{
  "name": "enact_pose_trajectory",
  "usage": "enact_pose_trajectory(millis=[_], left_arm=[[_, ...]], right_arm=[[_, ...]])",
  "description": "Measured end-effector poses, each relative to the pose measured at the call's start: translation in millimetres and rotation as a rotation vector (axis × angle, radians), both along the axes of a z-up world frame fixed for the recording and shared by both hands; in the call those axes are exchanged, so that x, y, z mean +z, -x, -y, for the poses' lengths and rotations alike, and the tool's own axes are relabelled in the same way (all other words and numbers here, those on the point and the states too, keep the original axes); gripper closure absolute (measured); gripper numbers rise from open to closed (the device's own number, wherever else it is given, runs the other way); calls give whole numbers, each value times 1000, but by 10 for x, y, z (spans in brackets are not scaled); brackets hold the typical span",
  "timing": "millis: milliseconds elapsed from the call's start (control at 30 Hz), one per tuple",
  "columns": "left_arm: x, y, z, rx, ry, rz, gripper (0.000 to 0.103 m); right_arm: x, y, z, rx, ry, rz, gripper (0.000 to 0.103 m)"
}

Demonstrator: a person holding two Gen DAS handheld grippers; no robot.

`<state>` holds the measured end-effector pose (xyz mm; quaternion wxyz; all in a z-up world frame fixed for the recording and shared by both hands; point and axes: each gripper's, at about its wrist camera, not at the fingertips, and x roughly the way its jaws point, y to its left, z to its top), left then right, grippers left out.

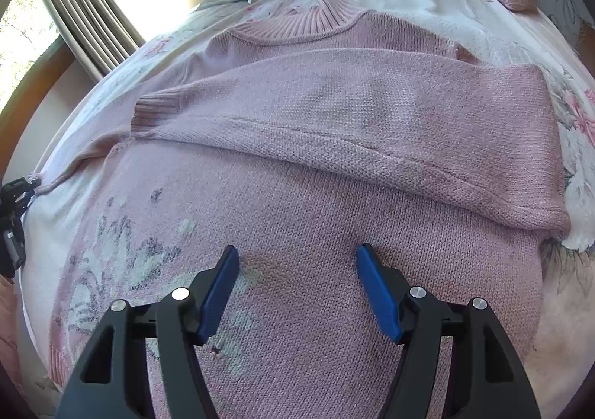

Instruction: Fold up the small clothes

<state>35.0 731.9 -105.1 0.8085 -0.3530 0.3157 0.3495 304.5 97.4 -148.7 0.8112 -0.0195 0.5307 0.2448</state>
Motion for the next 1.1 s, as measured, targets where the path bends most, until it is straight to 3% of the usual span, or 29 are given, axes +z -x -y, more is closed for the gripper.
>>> enact_pose_trajectory(millis=[267,500,700,933,1100], left_arm=[[328,-218,393,-72,-147,23,95],[594,-661,1153,-287,-189,89,95],[646,-1178,1969,-484,-156,158,95],[577,-1715,2874,-628,-93,220,95],[354,-2041,3386,-715,-58,189,95]], right_arm=[[49,65,40,-4,9,13,37],[120,146,131,-14,3,22,38],[181,228,195,-6,13,47,38],[205,254,296,-11,31,68,38],[142,227,430,-35,24,53,38]])
